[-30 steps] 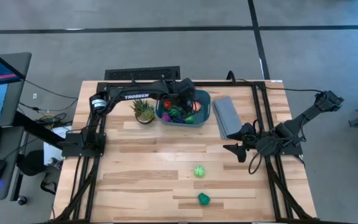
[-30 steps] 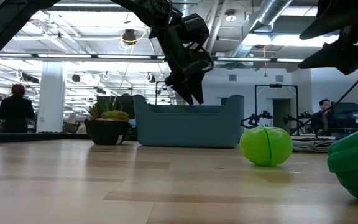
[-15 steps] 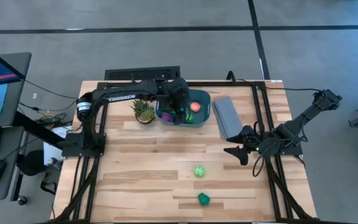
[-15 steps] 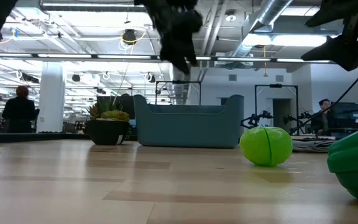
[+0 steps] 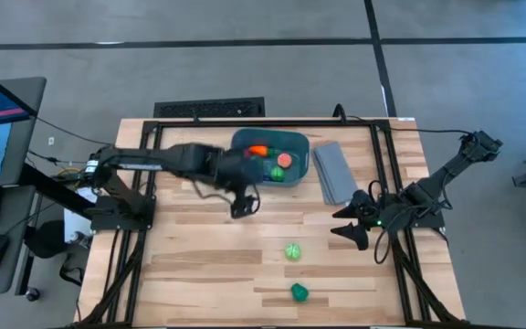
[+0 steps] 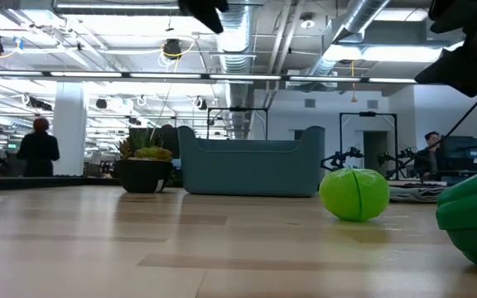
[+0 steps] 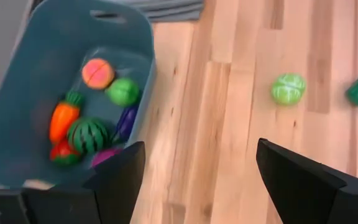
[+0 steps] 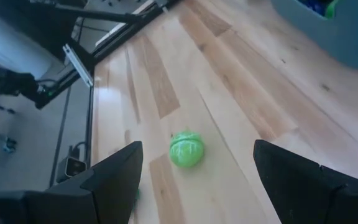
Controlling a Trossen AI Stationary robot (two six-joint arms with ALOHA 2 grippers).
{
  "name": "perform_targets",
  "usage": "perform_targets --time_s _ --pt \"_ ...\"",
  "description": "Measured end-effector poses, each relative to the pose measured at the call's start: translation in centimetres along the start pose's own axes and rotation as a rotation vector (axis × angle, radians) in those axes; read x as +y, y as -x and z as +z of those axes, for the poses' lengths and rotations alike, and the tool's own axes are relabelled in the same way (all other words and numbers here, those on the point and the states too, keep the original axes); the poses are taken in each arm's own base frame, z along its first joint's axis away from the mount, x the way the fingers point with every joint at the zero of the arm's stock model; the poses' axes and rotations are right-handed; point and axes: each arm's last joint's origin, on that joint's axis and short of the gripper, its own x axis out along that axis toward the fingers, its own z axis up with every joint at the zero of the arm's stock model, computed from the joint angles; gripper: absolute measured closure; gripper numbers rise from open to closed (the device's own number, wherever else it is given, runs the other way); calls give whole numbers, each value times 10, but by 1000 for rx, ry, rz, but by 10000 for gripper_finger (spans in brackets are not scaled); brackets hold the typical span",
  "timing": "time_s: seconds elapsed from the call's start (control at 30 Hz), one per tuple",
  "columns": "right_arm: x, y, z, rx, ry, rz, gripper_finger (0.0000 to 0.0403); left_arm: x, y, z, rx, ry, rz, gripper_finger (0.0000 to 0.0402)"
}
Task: Pick and placing Produce into tupperware
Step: Put the cabbage into the blue bin
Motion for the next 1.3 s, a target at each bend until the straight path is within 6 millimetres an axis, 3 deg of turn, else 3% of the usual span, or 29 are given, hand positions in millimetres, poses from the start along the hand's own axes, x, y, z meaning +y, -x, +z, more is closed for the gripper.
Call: perform_targets --time_s 0.33,0.57,0.77,1.07,1.3 --pt "-3 -4 9 -53 31 -17 74 -77 20 -45 -85 21 370 106" --pt "5 -20 5 58 335 101 74 -107 18 -105 -230 280 424 106" --pt "16 -43 -2 233 667 130 74 -129 18 -146 -399 488 398 106" --pt "34 -81 23 497 946 -16 74 -143 14 -182 -504 661 329 106" --pt "45 -109 41 582 1007 64 74 -150 11 -211 -561 750 270 106"
